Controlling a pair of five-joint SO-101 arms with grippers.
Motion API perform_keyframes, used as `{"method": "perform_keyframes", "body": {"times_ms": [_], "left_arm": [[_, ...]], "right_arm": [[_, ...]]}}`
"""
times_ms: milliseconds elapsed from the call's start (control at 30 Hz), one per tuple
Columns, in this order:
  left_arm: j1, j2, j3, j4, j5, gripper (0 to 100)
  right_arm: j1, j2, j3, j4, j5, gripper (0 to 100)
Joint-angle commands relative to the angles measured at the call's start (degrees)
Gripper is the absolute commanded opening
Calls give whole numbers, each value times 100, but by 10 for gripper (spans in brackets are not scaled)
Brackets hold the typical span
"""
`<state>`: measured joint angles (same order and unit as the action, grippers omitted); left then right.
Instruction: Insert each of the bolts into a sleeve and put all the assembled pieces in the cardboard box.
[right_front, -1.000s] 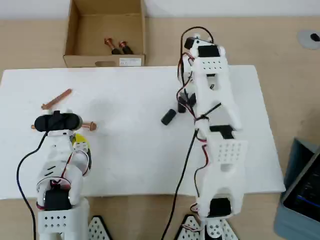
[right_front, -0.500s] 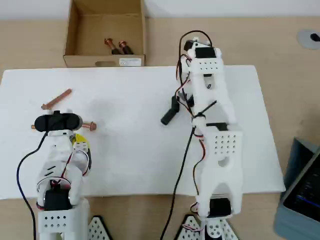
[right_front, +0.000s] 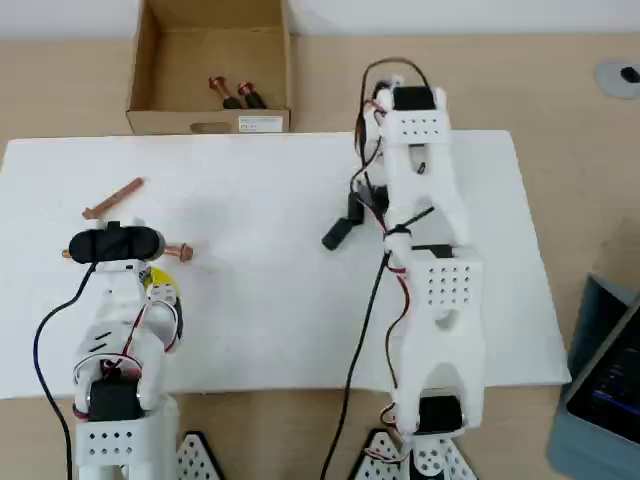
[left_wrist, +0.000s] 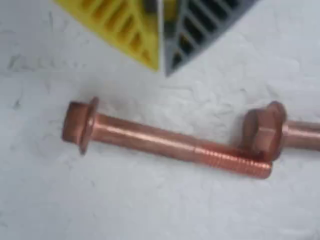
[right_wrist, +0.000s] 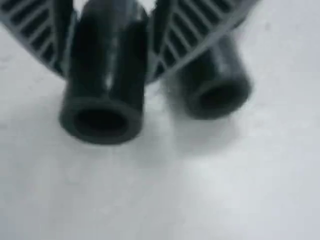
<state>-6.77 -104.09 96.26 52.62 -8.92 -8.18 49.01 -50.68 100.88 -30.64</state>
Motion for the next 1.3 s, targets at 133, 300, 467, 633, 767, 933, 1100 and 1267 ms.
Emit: {"method": "perform_keyframes", "body": {"times_ms": [133, 300, 467, 633, 767, 933, 1100, 1267], "left_arm": [[-26, -40, 44, 44, 9, 2], [-26, -40, 44, 44, 9, 2], [-18, -40, 44, 44, 9, 2], [-18, -40, 44, 44, 9, 2], [-26, -40, 44, 44, 9, 2], [-62, -40, 35, 44, 26, 5], [-62, -31, -264, 158, 35, 6], [-53, -31, -941, 914, 18, 6]], "right_arm": [[-22, -567, -1121, 158, 396, 9], [-84, -1288, -1112, 158, 457, 9], [-110, -2273, -532, 158, 633, 9], [-101, -3688, 857, 158, 633, 9], [-75, -4927, 2193, 158, 633, 9], [-57, -6360, 3767, 158, 642, 9], [-48, -7688, 5288, -35, 624, 9], [198, -9086, 6818, -712, 651, 9]]}}
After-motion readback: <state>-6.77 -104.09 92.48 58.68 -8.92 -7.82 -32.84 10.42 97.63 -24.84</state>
